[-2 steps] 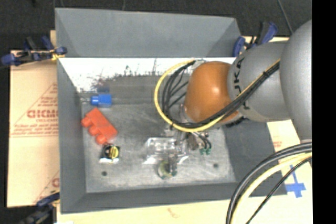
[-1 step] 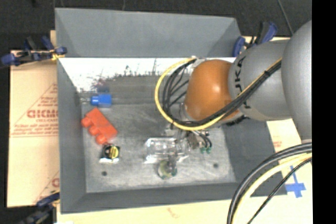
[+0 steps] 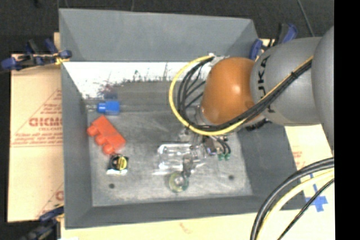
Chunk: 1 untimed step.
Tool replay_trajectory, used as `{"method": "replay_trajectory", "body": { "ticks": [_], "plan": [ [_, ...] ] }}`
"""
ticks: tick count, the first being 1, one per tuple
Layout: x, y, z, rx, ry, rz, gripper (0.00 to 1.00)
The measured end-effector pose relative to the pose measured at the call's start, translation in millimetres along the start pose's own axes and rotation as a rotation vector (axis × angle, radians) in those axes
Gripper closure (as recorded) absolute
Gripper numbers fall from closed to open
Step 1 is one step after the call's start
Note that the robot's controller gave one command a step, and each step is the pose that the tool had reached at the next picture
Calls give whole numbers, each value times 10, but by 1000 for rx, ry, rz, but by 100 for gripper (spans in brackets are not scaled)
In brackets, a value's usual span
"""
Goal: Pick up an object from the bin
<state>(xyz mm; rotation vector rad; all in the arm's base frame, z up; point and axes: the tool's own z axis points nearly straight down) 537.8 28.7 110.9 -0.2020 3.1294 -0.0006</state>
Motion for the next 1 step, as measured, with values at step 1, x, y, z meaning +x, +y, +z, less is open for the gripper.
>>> {"method": "replay_trajectory", "body": {
  "ticks": [1],
  "plan": [
    [-12, -10, -385, 1, 0, 3, 100]
  ]
}}
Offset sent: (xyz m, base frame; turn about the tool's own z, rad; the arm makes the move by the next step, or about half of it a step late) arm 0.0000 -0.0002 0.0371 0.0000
